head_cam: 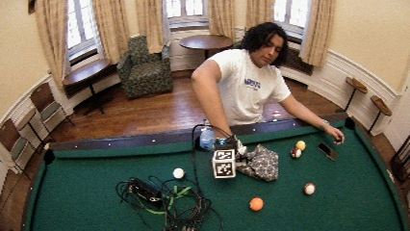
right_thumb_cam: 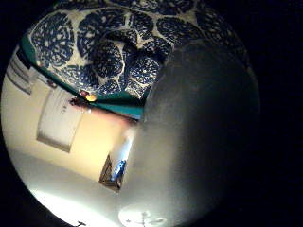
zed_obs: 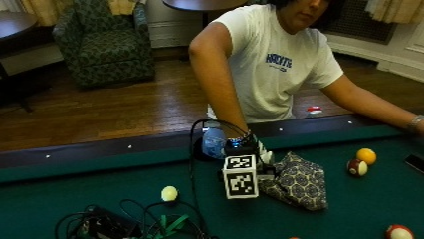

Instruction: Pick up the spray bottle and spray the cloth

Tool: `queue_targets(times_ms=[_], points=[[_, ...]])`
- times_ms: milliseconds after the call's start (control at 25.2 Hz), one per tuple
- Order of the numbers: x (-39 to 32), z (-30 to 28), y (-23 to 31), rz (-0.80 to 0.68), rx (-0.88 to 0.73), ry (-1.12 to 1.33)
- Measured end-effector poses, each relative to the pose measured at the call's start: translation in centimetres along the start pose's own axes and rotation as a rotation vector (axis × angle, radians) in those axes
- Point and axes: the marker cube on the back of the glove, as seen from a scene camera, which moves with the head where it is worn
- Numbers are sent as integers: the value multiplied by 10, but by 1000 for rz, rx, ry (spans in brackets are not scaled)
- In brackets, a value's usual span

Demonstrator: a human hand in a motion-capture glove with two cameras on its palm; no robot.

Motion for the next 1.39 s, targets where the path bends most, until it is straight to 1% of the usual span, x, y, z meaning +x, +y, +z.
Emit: queue_targets(times_ms=[119,238,515,714,991,1070,1189,1308,1387], points=[[-12,-9,7,-45,28,-6],[-33,-26,23,-134,86,-31],[-107,-70,84,-474,246,-94],[-146,-76,113,-673,321,-109],[-200,-77,140,-993,435,-275],[-212,-78,144,-1074,487,-324],[-225,-85,142,-1155,592,-389],[-233,-96,130,-1192,676,-449],[-236,-107,116,-1189,716,-484]])
